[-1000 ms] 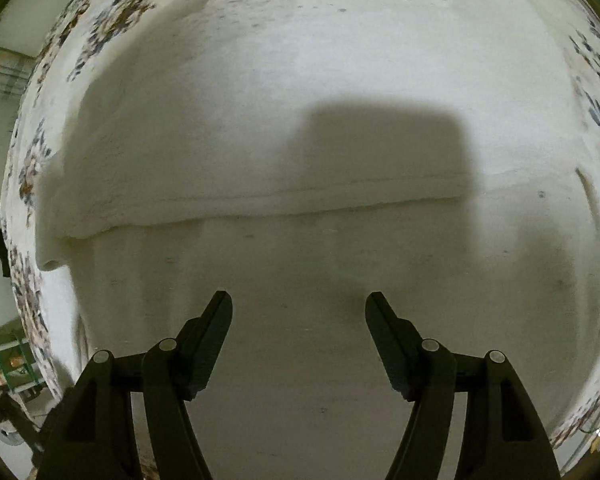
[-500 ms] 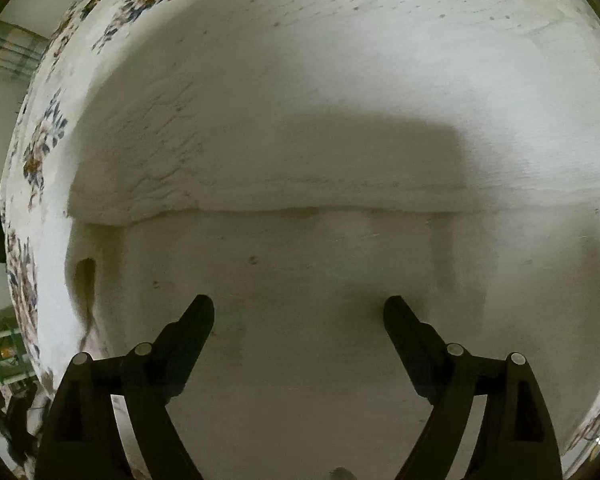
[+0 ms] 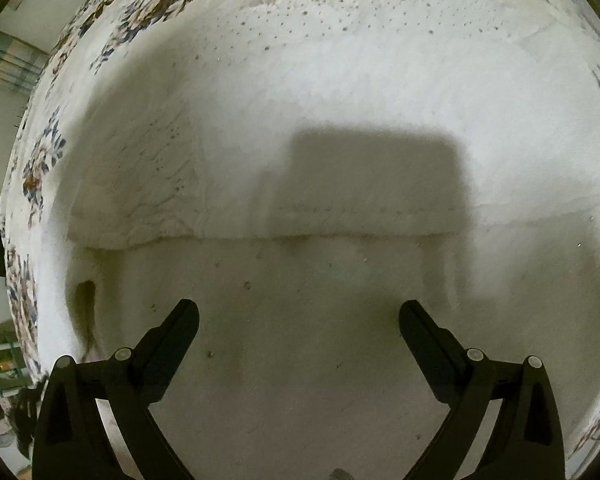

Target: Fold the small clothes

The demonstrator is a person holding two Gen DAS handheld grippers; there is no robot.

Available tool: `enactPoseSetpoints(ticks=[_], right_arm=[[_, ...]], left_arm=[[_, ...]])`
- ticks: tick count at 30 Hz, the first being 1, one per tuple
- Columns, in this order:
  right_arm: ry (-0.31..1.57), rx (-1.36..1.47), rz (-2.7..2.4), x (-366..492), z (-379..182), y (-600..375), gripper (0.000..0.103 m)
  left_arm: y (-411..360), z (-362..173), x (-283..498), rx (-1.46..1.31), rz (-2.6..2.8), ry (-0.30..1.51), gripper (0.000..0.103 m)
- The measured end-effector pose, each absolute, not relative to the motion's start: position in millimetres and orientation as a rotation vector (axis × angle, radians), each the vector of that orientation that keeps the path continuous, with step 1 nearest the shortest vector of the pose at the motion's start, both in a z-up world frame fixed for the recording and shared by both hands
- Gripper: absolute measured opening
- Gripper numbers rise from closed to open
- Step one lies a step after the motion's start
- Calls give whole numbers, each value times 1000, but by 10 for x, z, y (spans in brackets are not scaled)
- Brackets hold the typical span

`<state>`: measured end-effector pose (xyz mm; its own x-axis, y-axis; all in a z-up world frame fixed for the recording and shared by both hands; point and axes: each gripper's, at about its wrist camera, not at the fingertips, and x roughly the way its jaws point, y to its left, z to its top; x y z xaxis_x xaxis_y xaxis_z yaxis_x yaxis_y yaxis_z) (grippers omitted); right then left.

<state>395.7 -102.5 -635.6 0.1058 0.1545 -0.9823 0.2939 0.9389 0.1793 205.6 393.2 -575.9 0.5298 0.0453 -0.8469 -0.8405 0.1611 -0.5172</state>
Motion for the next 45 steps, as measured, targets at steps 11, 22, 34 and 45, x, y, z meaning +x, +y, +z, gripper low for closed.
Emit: enactPoseSetpoints(ticks=[11,22,34,45], right_arm=[[1394,83,-409,4064,-6201,-1370,101],[1364,494,-378,3944,-6074,-2540,101],[1342,643,-545,3029,-5915,-4727,101],[1344,772,-310,2628,-5786,-5579,46]], left_arm=[[4165,-4695,2748,-853,647,749,7],[2022,-3675,3962,-457,193,795,7],[-2207,-4686,4328,-260,-348,1116,8],[-2762,-4881,4019,8,-231,1096,96]])
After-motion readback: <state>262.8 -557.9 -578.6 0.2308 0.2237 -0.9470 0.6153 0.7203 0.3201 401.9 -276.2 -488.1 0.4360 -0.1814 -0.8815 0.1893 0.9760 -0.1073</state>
